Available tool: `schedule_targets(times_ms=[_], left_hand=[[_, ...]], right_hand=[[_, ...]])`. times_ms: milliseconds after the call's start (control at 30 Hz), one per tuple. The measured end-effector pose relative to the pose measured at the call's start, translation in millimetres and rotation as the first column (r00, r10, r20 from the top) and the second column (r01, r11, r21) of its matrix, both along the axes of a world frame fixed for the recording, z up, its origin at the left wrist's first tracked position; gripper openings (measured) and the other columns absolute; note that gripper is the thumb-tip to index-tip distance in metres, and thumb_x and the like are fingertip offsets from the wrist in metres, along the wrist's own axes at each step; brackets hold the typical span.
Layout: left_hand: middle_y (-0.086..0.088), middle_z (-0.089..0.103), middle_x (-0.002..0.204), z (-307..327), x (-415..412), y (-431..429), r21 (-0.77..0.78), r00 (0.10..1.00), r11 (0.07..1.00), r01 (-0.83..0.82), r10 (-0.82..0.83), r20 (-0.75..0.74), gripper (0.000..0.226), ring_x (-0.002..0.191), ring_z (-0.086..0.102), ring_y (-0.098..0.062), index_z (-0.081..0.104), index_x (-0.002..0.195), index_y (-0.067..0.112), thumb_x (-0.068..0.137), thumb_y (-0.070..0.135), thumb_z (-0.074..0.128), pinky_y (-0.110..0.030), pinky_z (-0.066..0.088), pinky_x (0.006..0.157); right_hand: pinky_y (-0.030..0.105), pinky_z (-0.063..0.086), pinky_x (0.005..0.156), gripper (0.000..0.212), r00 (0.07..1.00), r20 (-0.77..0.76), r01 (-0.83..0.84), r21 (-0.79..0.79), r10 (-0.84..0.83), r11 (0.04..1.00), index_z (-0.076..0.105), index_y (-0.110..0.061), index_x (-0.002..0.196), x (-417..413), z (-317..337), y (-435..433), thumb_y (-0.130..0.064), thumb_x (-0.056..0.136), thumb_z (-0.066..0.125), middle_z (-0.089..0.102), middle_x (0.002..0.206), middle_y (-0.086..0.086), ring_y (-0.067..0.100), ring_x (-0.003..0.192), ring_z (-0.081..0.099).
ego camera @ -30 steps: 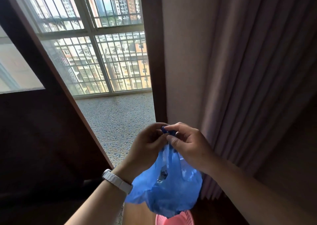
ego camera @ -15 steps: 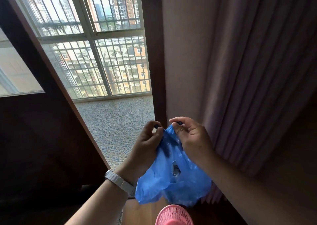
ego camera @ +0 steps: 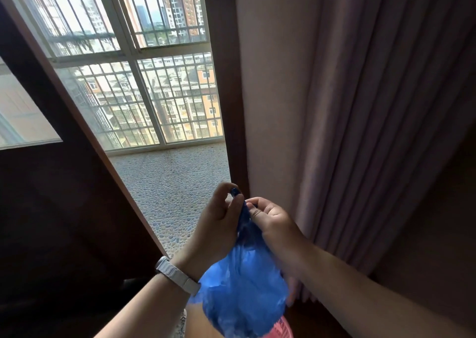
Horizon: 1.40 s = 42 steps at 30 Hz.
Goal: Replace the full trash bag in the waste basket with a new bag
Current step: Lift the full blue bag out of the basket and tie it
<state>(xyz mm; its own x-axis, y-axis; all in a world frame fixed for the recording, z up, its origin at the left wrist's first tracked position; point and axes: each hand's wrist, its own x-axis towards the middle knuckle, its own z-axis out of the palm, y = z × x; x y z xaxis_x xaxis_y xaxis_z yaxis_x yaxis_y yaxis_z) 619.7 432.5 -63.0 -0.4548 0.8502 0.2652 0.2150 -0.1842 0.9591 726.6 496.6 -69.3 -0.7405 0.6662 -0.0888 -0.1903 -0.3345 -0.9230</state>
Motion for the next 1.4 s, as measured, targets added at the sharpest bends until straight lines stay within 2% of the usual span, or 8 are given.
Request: schedule_targets(times_ms=[133, 433, 767, 967, 1033, 1167, 1233, 1400], left_hand=[[-0.025, 0.057, 0.052, 0.8, -1.8, -5.9, -0.022, 0.999, 0.999, 0.026, -0.027, -0.043, 0.006, 0.040, 0.053, -0.033, 0.048, 0.089, 0.031, 0.094, 0.029, 0.047, -0.047, 0.044, 0.041], [0.001, 0.046, 0.047, -3.5, -4.2, -10.1, -0.044, 0.968, 0.992, -0.121, 0.108, -0.228, 0.009, 0.043, 0.035, -0.017, 0.048, 0.081, 0.033, 0.088, 0.028, 0.049, -0.033, 0.028, 0.046], [0.006, 0.043, 0.047, -6.7, -2.3, -21.8, -0.056, 0.918, 0.996, -0.066, 0.039, -0.394, 0.007, 0.042, 0.031, -0.010, 0.050, 0.087, 0.034, 0.090, 0.028, 0.050, -0.024, 0.026, 0.046], [-0.001, 0.066, 0.054, -10.4, 2.7, -18.1, -0.080, 0.932, 0.996, -0.043, 0.012, -0.362, 0.007, 0.048, 0.058, -0.031, 0.049, 0.087, 0.033, 0.091, 0.038, 0.048, -0.046, 0.049, 0.052], [0.000, 0.067, 0.055, -12.5, 3.0, -16.9, -0.102, 0.921, 0.992, -0.072, 0.027, -0.388, 0.007, 0.050, 0.060, -0.028, 0.050, 0.086, 0.034, 0.091, 0.039, 0.049, -0.049, 0.050, 0.056], [0.001, 0.065, 0.054, -14.5, 6.0, -12.5, -0.103, 0.926, 0.988, -0.119, 0.073, -0.369, 0.006, 0.049, 0.060, -0.022, 0.051, 0.085, 0.034, 0.090, 0.034, 0.052, -0.049, 0.051, 0.055], [0.002, 0.067, 0.057, -15.9, 6.0, -10.0, -0.100, 0.913, 0.983, -0.154, 0.103, -0.394, 0.004, 0.049, 0.060, -0.023, 0.052, 0.087, 0.034, 0.089, 0.036, 0.052, -0.047, 0.050, 0.053], [0.013, 0.068, 0.060, -21.3, 5.4, -7.4, -0.083, 0.891, 0.975, -0.207, 0.153, -0.427, 0.012, 0.050, 0.058, -0.009, 0.051, 0.085, 0.030, 0.094, 0.025, 0.057, -0.032, 0.046, 0.052]], right_hand=[[0.028, 0.048, 0.048, 0.016, 1.000, -0.015, -0.001, -0.097, -0.001, 0.995, 0.061, -0.007, 0.092, -0.6, 0.0, -6.3, -0.014, 0.099, 0.048, 0.050, 0.055, 0.013, 0.019, 0.044, 0.046], [0.024, 0.037, 0.042, 0.013, 0.985, 0.078, -0.134, -0.207, 0.153, 0.969, 0.054, -0.010, 0.091, 10.9, 12.5, -8.7, -0.011, 0.098, 0.043, 0.049, 0.059, 0.005, 0.013, 0.045, 0.043], [0.019, 0.034, 0.035, 0.012, 0.914, 0.317, -0.250, -0.058, 0.255, 0.967, 0.056, -0.013, 0.093, 22.8, 15.8, 2.3, -0.003, 0.091, 0.049, 0.056, 0.062, 0.009, 0.013, 0.040, 0.043], [0.018, 0.036, 0.038, 0.018, 0.937, 0.221, -0.273, -0.018, 0.270, 0.962, 0.060, 0.002, 0.084, 30.2, 18.9, 0.4, -0.008, 0.087, 0.045, 0.055, 0.067, 0.016, 0.009, 0.040, 0.045], [0.020, 0.036, 0.039, 0.021, 0.912, 0.247, -0.329, -0.036, 0.327, 0.944, 0.059, 0.003, 0.083, 35.2, 19.4, 5.2, -0.016, 0.083, 0.048, 0.054, 0.060, 0.011, 0.009, 0.040, 0.043], [0.014, 0.037, 0.039, 0.018, 0.900, 0.199, -0.387, -0.040, 0.387, 0.921, 0.059, -0.001, 0.081, 42.2, 21.3, 13.5, 0.003, 0.091, 0.044, 0.058, 0.047, -0.006, 0.002, 0.037, 0.048], [0.013, 0.040, 0.042, 0.008, 0.907, 0.161, -0.394, -0.009, 0.390, 0.919, 0.061, -0.001, 0.087, 43.5, 20.4, 13.6, 0.005, 0.082, 0.059, 0.063, 0.054, -0.003, 0.002, 0.042, 0.054], [0.026, 0.050, 0.059, 0.056, 0.948, 0.143, -0.288, 0.010, 0.284, 0.958, 0.057, -0.012, 0.116, 41.9, 4.1, 22.1, -0.001, 0.064, 0.073, 0.062, 0.097, 0.022, 0.021, 0.073, 0.062]])
